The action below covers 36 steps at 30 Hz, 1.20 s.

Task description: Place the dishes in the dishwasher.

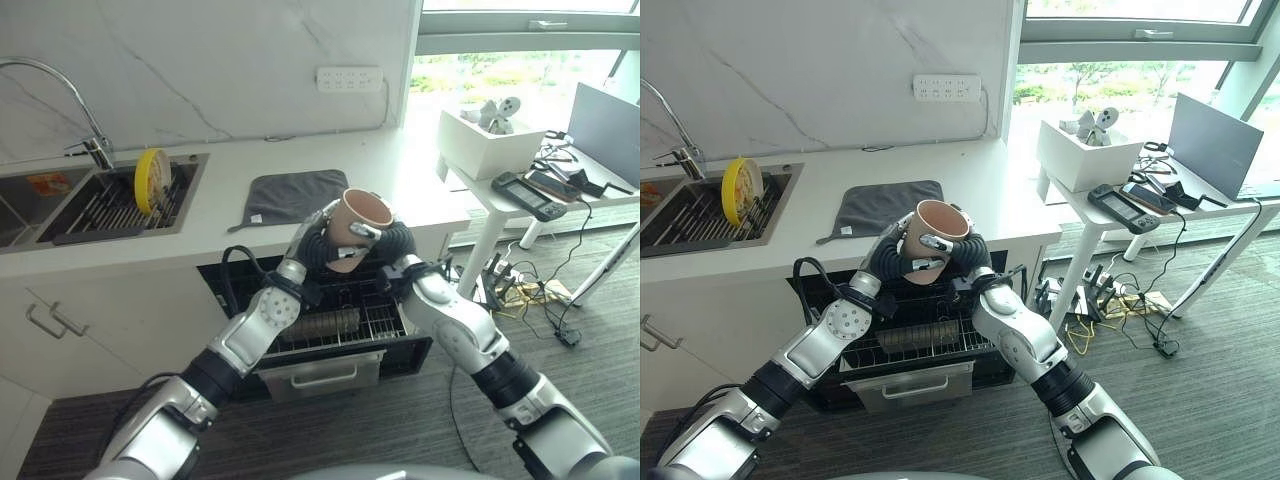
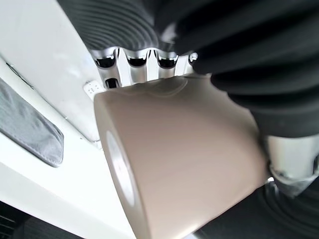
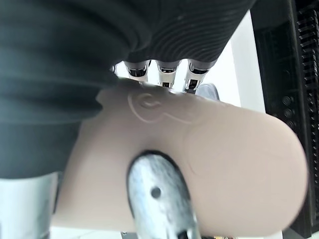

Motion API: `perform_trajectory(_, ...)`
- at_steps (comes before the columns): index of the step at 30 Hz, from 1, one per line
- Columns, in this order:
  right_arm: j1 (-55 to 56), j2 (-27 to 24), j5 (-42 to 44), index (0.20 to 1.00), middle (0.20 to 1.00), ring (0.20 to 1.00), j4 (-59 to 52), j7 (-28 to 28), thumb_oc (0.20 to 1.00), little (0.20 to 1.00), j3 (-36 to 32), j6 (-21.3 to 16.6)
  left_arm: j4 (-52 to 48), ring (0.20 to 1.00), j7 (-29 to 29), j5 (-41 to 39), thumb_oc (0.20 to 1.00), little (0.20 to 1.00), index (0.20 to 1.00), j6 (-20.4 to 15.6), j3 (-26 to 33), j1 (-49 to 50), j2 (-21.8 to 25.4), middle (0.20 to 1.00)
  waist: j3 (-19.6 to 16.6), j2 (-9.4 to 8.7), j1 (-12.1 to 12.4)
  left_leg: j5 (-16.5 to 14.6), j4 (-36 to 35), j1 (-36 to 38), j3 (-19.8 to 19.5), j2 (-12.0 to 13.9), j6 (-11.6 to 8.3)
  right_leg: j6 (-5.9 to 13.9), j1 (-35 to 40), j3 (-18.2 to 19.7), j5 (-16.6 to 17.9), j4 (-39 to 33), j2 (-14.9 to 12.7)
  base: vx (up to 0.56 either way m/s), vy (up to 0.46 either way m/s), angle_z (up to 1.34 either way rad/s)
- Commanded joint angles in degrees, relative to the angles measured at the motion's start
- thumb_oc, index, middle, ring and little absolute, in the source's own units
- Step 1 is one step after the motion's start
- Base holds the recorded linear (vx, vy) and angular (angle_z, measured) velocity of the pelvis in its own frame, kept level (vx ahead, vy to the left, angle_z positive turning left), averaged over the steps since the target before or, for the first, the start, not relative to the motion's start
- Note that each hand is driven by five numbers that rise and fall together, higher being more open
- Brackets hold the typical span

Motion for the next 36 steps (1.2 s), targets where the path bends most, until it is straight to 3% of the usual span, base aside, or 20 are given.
perform_trajectory(1,-11.62,6.21,2.06,1.000,1.000,1.000,0.24,1.09,1.000,1.000,2.12,-3.55,-1.70,0.200,-0.21,4.11,0.200,0.200,0.200,-2.80,-7.22,-11.30,-2.05,0.200,0.24,-0.50,1.73,-3.50,-0.10,1.97,-3.54,5.02,-1.85,3.89,0.59,-0.67,-1.38,0.00,-4.35,0.00,0.000,0.00)
perform_trajectory(7,-11.46,6.39,-0.39,1.000,1.000,1.000,0.50,1.63,1.000,1.000,2.53,-2.73,-2.29,0.200,-0.98,4.09,0.200,0.200,0.200,-2.67,-7.07,-11.11,-1.92,0.200,0.23,-0.41,1.78,-3.46,-0.10,1.91,-3.73,5.03,-1.85,3.82,0.55,-0.73,-1.37,0.00,-4.29,0.00,0.000,0.00)
perform_trajectory(18,-14.33,4.17,-15.98,1.000,1.000,1.000,1.72,5.49,1.000,1.000,4.47,3.66,-1.78,0.200,-3.97,5.15,0.200,0.200,0.200,-2.13,-9.04,-12.62,-2.15,0.200,0.22,-0.64,1.67,-3.49,-0.10,1.88,-3.66,5.01,-1.76,3.94,0.54,-0.56,-1.44,0.00,-4.29,0.00,0.000,0.00)
perform_trajectory(23,-15.16,4.06,-16.96,1.000,1.000,1.000,2.07,6.67,1.000,1.000,5.18,4.84,-1.93,0.200,-4.67,5.73,0.200,0.200,0.200,-2.74,-9.73,-13.04,-2.38,0.200,0.35,-0.70,1.70,-3.49,-0.10,1.89,-3.66,5.07,-1.78,3.96,0.59,-0.53,-1.47,0.00,-4.34,0.00,0.000,0.00)
perform_trajectory(24,-15.26,4.00,-17.41,0.479,0.479,0.479,2.05,6.94,0.479,0.479,5.27,4.66,-2.18,0.200,-4.70,5.68,0.200,0.200,0.200,-2.65,-9.90,-13.16,-2.36,0.200,0.39,-0.67,1.71,-3.48,-0.10,1.91,-3.67,5.09,-1.78,3.95,0.63,-0.57,-1.48,0.00,-4.33,0.00,0.000,0.00)
perform_trajectory(25,-15.37,3.96,-18.00,0.200,0.200,0.200,1.96,6.97,0.200,0.200,5.37,4.42,-2.42,0.200,-4.69,5.57,0.200,0.200,0.200,-2.47,-10.13,-13.36,-2.39,0.200,0.42,-0.65,1.70,-3.47,-0.10,1.91,-3.70,5.13,-1.80,3.94,0.67,-0.61,-1.50,0.00,-4.31,0.00,0.000,0.00)
perform_trajectory(36,-15.08,3.47,-18.99,0.200,0.200,0.200,0.73,5.42,0.200,0.200,4.66,4.49,-2.97,0.200,-6.90,4.83,0.200,0.200,0.200,-2.08,-10.98,-11.82,-2.68,0.200,0.61,-0.57,1.77,-3.52,-0.10,2.06,-3.92,5.09,-1.85,3.86,0.95,-0.52,-1.65,0.00,-4.23,0.00,0.000,0.00)
